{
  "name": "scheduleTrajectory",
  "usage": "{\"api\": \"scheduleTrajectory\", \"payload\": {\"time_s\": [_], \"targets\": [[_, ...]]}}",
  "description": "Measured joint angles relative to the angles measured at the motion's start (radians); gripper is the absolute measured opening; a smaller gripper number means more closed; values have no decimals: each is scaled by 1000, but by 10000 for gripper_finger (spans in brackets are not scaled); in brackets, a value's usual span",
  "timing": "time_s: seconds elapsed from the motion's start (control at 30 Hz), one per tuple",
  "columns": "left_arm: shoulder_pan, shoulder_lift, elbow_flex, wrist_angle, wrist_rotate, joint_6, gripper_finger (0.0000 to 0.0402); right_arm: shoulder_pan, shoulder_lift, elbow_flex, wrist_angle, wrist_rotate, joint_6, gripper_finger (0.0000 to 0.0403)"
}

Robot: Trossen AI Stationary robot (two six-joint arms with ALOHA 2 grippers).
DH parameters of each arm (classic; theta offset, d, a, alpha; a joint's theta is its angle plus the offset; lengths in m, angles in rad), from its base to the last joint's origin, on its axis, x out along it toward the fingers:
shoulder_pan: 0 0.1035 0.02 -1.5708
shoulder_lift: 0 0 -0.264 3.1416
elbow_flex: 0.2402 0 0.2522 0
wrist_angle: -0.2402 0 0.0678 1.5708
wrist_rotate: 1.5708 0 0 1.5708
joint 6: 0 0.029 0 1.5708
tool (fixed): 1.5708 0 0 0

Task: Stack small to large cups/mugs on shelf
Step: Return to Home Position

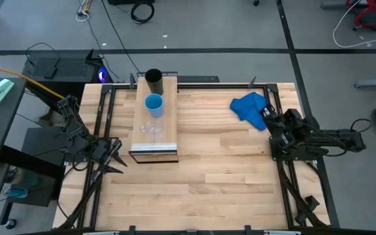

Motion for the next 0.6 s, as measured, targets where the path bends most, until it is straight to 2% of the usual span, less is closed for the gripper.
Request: {"api": "scheduleTrajectory", "payload": {"time_s": [0.17, 0.4, 0.6], "targets": [[0, 0, 0, 13, 0, 4, 139, -79, -17, 0, -1, -15, 55, 75], [0, 0, 0, 15, 0, 5, 148, -218, -121, 0, -20, -142, 149, 75], [0, 0, 0, 15, 0, 7, 149, -260, -165, 1, -86, -159, 173, 75]]}}
